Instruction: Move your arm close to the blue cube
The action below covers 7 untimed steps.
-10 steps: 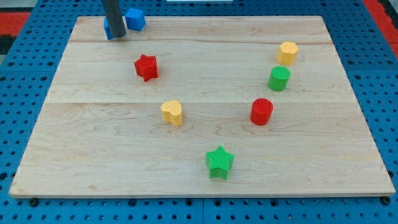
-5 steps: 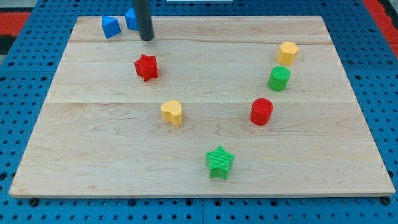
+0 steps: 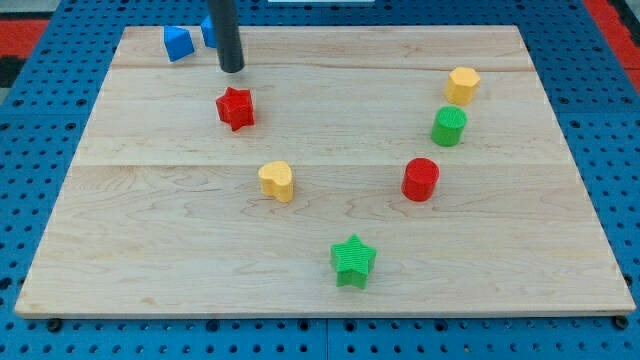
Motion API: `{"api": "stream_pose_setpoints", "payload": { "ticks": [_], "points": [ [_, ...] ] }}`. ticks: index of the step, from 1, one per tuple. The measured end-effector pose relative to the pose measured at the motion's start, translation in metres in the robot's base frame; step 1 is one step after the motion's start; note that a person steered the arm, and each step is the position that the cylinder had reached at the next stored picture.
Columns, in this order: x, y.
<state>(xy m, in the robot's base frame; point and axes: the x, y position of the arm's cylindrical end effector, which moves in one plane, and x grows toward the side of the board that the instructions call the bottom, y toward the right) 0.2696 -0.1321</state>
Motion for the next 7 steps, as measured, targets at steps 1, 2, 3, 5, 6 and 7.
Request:
{"api": "stream_pose_setpoints", "payload": {
  "ticks": [1,2,3,5,6,7],
  "points": [
    [-0.020,-0.026],
    [-0.024,0.021],
    [-0.012,0.079],
    [-0.078,0.062],
    [-0.078,0.062],
    [-0.078,0.042]
  ]
}}
